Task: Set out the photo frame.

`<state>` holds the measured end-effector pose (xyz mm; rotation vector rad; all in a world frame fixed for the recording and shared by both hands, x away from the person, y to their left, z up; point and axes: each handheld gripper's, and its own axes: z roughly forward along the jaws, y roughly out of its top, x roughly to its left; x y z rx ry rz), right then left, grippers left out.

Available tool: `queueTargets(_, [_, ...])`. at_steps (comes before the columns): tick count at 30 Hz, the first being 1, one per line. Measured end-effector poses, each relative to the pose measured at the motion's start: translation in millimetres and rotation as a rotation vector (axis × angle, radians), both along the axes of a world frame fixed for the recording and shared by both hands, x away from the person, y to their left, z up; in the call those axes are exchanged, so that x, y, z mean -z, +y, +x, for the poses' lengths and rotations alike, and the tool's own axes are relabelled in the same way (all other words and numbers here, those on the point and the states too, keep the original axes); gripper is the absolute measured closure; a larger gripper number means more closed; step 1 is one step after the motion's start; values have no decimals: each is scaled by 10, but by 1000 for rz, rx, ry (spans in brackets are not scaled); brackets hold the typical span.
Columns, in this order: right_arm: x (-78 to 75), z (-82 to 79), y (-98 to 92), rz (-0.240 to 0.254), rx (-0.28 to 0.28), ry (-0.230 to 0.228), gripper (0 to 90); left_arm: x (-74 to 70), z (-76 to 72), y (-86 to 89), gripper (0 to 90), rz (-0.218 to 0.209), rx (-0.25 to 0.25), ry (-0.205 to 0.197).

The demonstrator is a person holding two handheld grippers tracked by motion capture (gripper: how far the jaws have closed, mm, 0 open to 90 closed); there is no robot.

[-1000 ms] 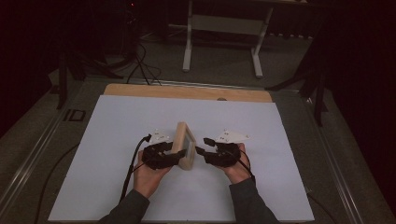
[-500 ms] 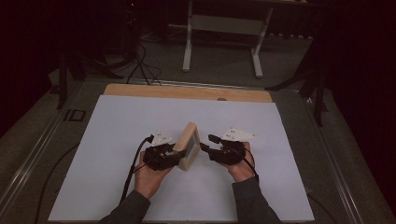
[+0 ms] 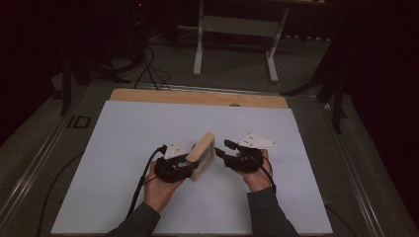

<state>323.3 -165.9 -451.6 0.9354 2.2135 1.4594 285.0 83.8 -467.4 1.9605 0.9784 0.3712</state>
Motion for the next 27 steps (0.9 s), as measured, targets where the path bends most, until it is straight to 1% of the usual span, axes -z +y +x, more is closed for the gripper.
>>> queueTargets(2, [-8, 1, -14, 9, 10, -3, 507, -1, -10, -14, 600, 11, 4, -9])
queueTargets(4, [-14, 2, -27, 17, 10, -5, 533, 1, -24, -29, 601, 20, 6, -18])
queueTargets(8, [-25, -3, -26, 19, 14, -14, 566, 3, -57, -67, 602, 48, 17, -41])
queueTargets(11, [-30, -7, -28, 16, 18, -19, 602, 4, -75, -84, 602, 59, 21, -51])
queueTargets(13, [-35, -6, -31, 15, 26, -22, 627, 6, -82, -85, 602, 58, 20, -54])
queueTargets(19, [-32, -3, 1, 8, 48, -38, 726, 11, -102, -77, 602, 64, 41, -65])
queueTargets(22, [-12, 24, 29, -6, 56, -42, 785, 9, -109, -75, 602, 69, 49, -69])
queueTargets(27, [-20, 74, 65, -8, 71, -61, 869, 12, -115, -75, 602, 70, 56, -73])
